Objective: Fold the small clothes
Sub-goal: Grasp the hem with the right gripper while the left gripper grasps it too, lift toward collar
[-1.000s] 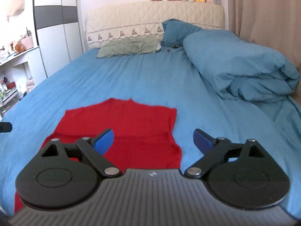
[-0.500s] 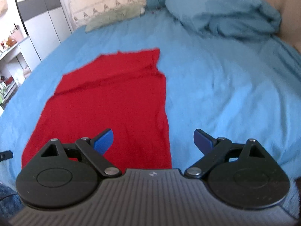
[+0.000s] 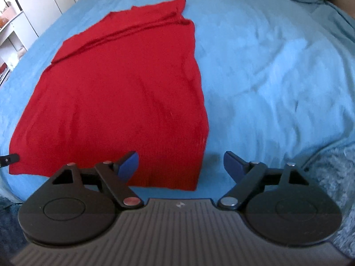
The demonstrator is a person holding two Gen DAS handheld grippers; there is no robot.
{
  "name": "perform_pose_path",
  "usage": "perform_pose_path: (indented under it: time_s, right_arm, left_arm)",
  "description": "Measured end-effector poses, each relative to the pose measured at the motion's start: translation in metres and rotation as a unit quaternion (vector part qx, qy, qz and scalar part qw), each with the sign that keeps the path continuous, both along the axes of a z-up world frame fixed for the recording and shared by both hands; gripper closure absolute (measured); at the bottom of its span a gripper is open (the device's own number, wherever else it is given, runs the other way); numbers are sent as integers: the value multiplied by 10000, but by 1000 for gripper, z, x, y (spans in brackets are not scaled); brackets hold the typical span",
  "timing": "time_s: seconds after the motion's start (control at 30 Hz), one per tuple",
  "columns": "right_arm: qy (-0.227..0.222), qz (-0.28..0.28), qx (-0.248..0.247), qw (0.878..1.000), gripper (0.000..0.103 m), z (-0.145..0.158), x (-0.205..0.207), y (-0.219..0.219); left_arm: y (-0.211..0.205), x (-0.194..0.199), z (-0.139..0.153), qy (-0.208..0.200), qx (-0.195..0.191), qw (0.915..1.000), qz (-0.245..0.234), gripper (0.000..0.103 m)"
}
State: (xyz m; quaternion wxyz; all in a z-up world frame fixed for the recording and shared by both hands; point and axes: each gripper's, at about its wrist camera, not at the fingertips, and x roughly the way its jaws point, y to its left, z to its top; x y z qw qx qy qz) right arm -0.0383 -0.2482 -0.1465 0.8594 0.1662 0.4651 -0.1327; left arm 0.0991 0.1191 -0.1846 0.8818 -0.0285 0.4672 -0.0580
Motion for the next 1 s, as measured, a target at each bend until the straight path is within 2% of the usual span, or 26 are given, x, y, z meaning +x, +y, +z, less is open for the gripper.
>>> perform_pose_path:
  time_s: [0.1, 0.2, 0.4, 0.57, 0.63, 0.67, 0.7, 0.73, 0.8, 0.87, 1.0]
  right_arm:
    - [67, -72, 87, 9999, 7, -4, 0, -4]
    - [189, -78, 233, 9995, 17, -10, 2, -7]
    - [413, -98, 360, 9985, 23, -22, 4, -6]
    - [438, -144, 401, 9981, 26, -25, 6, -6]
    - [413, -145, 417, 9982, 30, -25, 5, -7]
    - [398, -132, 422, 9982, 36, -25, 5, -7]
    - [375, -113, 422, 9983, 40, -23, 4, -7]
    - [364, -95, 413, 9984, 48, -23, 3, -8]
    - [332, -62, 411, 9986, 59, -22, 2, -7]
    - [283, -45, 450, 9986, 80, -20, 2, -8]
    - [27, -27, 539, 9985, 81, -4, -3, -10]
  left_arm:
    - [-1, -4, -2, -108, 57, 9999, -28, 19]
    - [-6, -6, -5, -134, 176, 9997, -141, 19]
    - [-6, -5, -8, 78, -19, 10000, -17, 27]
    - [-8, -3, -6, 199, -195, 9996, -19, 45]
    - [-7, -3, -4, 255, -294, 9992, 25, 64]
    - [-6, -3, -3, 279, -349, 9990, 49, 67]
    - [-5, -2, -2, 303, -386, 9988, 72, 80]
    - [-5, -3, 0, 319, -429, 9985, 85, 93]
    - [-5, -4, 6, 316, -454, 9984, 126, 95]
    - [-6, -6, 13, 303, -469, 9983, 165, 96]
    - [-7, -12, 39, 41, -529, 9985, 116, 97]
